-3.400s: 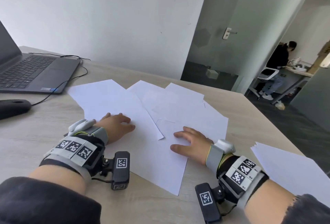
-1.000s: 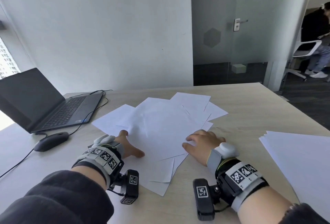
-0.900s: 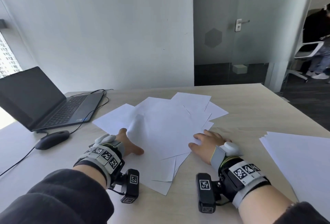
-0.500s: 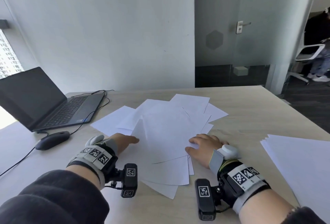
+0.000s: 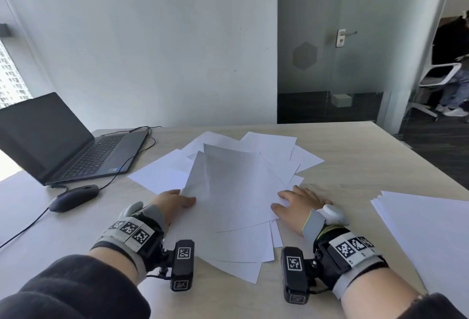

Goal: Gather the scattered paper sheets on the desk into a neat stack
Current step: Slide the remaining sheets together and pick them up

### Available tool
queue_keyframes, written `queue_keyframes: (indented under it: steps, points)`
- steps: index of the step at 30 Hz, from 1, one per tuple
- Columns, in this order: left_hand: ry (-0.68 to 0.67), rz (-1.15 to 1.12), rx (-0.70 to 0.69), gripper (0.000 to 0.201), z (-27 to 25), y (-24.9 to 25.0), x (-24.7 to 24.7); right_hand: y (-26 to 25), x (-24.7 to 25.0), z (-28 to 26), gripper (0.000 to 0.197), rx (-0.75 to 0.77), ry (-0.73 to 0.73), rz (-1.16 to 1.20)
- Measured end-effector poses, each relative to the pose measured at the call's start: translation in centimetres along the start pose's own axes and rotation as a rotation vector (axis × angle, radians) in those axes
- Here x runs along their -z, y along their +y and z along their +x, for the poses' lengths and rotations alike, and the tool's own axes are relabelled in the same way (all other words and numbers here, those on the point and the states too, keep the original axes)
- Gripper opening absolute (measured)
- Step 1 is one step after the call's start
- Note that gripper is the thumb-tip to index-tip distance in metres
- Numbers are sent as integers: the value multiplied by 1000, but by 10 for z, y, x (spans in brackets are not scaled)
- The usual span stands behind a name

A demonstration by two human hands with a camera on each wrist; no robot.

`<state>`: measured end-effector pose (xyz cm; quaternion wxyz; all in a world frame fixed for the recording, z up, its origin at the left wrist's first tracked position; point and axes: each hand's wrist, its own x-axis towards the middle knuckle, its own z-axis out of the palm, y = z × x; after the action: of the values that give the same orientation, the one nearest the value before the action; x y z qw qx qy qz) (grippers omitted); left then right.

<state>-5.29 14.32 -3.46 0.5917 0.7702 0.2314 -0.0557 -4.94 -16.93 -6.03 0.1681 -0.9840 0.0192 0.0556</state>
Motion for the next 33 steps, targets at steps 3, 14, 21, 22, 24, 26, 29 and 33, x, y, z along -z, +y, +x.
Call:
queue_keyframes:
  steps: [3, 14, 21, 22, 24, 26, 29, 33]
  points:
    - [28, -23, -4, 18, 0, -3, -5, -4, -8, 2, 57, 63, -38, 25]
    - [-73, 103, 5, 20, -14, 0, 4, -5, 3, -5, 47, 47, 75, 103]
    - [-133, 74, 65, 24, -21, -6, -1, 5, 13, 2, 64, -133, 75, -19]
    - [-125, 89, 56, 25, -21, -4, -2, 3, 14, 1, 64, -126, 63, -36]
    - [-86, 107, 32, 31, -19, -4, -5, 1, 15, -2, 61, -102, 36, -56]
    - [-70, 102, 35, 30, -19, -4, -8, -1, 16, -5, 54, -60, 12, -74]
    - [-49, 57, 35, 24, -21, -4, -10, -3, 12, -9, 45, 4, -5, -53]
    - [-79, 19, 35, 31, -21, -2, -10, -7, 7, -10, 37, 75, 7, 90]
